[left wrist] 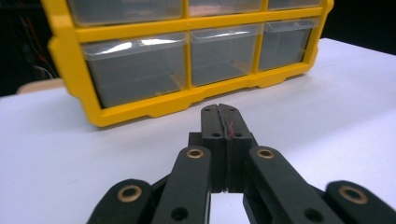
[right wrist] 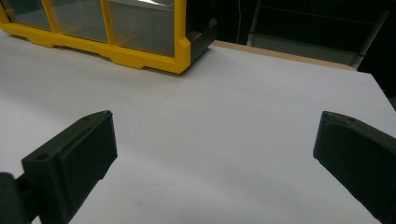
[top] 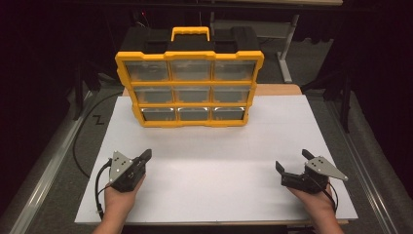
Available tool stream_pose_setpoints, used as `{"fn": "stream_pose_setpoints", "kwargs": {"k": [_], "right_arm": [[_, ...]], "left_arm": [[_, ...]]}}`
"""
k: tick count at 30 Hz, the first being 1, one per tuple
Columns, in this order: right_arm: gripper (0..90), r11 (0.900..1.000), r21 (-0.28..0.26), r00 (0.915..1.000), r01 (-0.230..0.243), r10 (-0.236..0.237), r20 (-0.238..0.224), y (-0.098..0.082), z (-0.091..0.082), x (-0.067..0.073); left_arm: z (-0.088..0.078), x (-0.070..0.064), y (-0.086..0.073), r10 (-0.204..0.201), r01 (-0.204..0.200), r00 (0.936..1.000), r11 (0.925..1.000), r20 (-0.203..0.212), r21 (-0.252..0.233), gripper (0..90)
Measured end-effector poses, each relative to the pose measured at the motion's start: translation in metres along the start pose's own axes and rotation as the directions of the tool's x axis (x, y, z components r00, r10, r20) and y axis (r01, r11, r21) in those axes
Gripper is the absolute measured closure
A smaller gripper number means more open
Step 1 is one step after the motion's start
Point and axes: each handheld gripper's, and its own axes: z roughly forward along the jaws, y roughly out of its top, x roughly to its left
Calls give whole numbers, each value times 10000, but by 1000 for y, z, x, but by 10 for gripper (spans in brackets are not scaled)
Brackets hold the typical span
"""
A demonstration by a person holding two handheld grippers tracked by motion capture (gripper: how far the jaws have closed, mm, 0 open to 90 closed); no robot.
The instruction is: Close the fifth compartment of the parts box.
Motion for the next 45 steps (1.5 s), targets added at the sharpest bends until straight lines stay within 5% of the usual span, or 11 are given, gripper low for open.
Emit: {"fn": "stream_pose_setpoints", "kwargs": {"k": [5,8,13,22,26,39,43,45], "right_arm": [[11,10000,1,10000,-46,46,-12,0,0,0],[11,10000,71,10000,-65,65,0,-1,2,0],[11,9999,64,9999,-154,154,70,-1,0,0],[11,9999,-28,9999,-157,157,13,0,-3,-1],[12,9999,-6,9999,-127,127,-4,0,-2,0],[11,9999,11,9999,-103,103,-31,0,-2,0],[11,10000,-21,10000,-61,61,-29,0,-2,1],[11,10000,-16,10000,-64,64,-34,0,-2,1]], "left_arm": [[-8,7,-3,9,-4,9997,9999,256,-173,882],[-10,18,-7,-696,707,9968,9971,402,-284,860],[-9,27,-12,-929,932,9952,9956,312,-81,774],[-6,14,-11,-128,129,9999,9998,-16,126,464],[-6,13,-11,-28,28,10000,9998,-31,209,443],[-5,17,-9,-381,378,9992,9989,110,293,216],[-4,19,-7,-468,467,9989,9975,19,535,10],[-3,20,-8,-513,504,9986,9970,141,579,2]]}}
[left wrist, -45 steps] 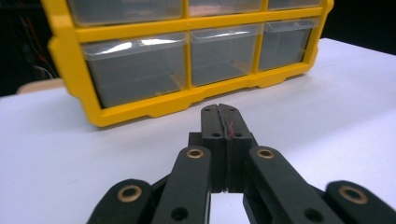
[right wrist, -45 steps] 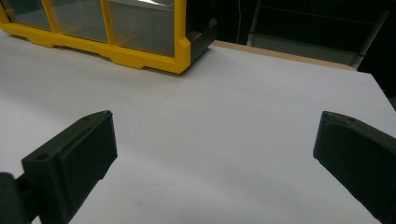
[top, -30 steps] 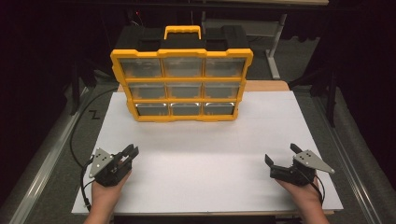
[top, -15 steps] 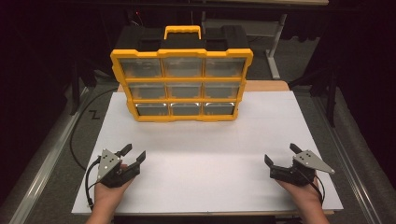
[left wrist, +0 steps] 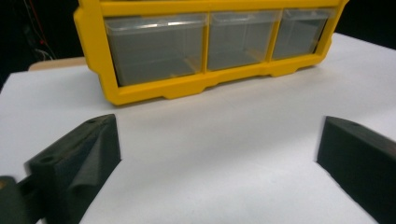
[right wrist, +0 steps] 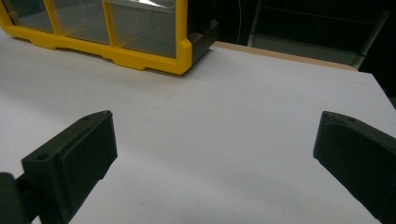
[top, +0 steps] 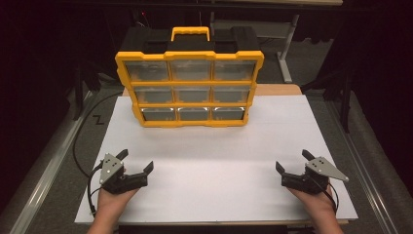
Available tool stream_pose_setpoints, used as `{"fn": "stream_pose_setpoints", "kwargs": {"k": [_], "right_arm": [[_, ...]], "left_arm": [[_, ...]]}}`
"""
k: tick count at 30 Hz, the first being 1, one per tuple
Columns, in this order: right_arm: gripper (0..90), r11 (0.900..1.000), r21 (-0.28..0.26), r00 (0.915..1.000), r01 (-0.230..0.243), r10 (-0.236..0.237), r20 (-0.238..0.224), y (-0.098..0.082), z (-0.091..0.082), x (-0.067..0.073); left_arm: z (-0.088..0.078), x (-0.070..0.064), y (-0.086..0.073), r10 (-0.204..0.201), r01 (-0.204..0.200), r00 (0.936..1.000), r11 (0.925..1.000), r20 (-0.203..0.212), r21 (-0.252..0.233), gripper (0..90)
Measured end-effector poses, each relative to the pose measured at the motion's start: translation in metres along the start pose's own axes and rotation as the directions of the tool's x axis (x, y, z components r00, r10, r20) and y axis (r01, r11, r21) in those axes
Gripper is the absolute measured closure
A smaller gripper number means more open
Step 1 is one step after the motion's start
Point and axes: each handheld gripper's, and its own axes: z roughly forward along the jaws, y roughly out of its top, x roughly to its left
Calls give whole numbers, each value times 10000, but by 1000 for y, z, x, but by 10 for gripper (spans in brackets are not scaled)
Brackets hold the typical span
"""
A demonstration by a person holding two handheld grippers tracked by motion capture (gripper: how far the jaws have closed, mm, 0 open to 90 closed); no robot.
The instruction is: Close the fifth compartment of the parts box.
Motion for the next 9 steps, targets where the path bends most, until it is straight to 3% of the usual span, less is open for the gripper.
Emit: {"fn": "stream_pose_setpoints", "kwargs": {"k": [9], "right_arm": [[11,10000,-38,10000,-5,5,-6,0,-1,0]], "left_arm": [[0,-2,0,133,-133,9999,9998,4,-114,2]]}}
